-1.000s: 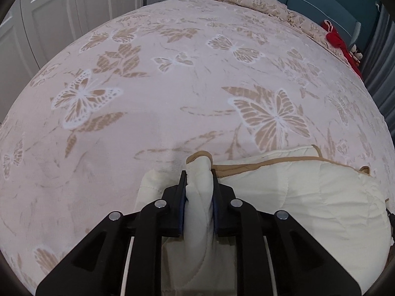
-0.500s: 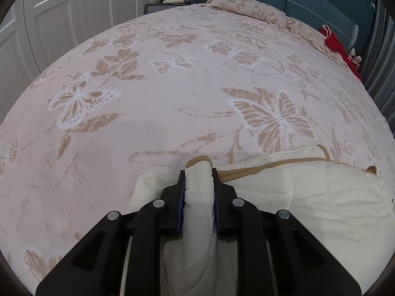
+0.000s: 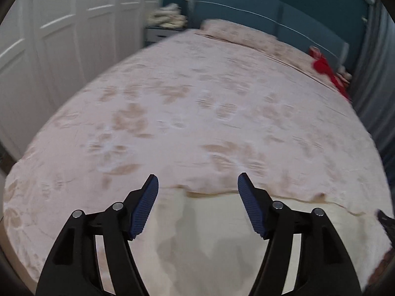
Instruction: Fold large clothes
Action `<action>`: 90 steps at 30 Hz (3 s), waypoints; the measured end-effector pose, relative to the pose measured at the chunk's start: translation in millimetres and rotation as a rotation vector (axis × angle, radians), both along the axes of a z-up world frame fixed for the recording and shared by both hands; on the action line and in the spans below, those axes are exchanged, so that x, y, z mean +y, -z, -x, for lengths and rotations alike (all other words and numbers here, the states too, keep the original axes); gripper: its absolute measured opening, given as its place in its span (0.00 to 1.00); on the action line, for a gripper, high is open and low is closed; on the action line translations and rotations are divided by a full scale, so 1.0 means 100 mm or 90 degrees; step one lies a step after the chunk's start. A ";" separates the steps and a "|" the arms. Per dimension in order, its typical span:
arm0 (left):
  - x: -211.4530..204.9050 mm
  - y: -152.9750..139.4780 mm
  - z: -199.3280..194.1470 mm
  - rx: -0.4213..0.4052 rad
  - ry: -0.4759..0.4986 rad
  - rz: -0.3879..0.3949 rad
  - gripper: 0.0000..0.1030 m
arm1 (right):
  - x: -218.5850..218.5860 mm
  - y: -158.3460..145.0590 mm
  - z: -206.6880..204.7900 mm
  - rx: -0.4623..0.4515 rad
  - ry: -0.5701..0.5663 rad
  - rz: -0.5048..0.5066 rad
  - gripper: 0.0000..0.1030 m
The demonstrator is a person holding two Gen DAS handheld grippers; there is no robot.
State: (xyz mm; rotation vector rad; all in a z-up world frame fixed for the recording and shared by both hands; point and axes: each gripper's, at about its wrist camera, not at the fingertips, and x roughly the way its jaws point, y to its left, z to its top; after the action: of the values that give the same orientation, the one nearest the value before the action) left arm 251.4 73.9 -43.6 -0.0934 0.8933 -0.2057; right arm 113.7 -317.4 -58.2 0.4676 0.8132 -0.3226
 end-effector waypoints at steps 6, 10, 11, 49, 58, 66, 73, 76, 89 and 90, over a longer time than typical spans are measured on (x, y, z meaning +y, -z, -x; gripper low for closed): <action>-1.01 0.45 0.07 0.062 0.120 -0.056 0.45 | 0.92 0.32 -0.62 0.045 -0.148 -0.015 0.08; -1.22 0.82 0.01 0.098 0.122 -0.077 0.44 | 1.12 0.64 -0.83 0.087 -0.166 -0.026 0.08; -1.25 0.87 0.01 0.099 0.122 -0.082 0.44 | 1.15 0.70 -0.88 0.094 -0.170 -0.024 0.08; -1.38 1.35 -0.02 0.031 0.115 -0.117 0.53 | 1.17 1.34 -1.11 0.081 -0.161 -0.007 0.00; 0.35 0.52 0.76 0.045 -0.046 0.060 0.91 | 1.31 0.57 -0.34 0.052 -0.180 -0.040 0.16; 1.39 1.06 1.31 0.176 -0.160 0.166 0.91 | 1.70 0.70 0.37 0.099 -0.197 -0.097 0.16; 1.22 1.20 1.30 0.194 -0.120 0.224 0.88 | 1.84 0.90 0.34 0.148 -0.205 -0.062 0.16; 1.08 1.18 1.28 0.207 -0.100 0.225 0.81 | 1.79 0.99 0.30 0.156 -0.195 -0.080 0.15; 0.54 0.23 1.53 0.097 0.015 0.153 0.22 | 1.78 0.82 0.60 0.141 -0.209 -0.132 0.16; 0.51 0.19 1.54 0.093 0.019 0.153 0.21 | 1.79 0.78 0.70 0.140 -0.215 -0.122 0.16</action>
State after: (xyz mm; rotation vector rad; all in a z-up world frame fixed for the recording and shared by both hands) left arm 97.5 124.7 -62.3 -0.3212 1.0139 -0.3373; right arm 43.5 -138.2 -136.3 0.4684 1.1262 0.0186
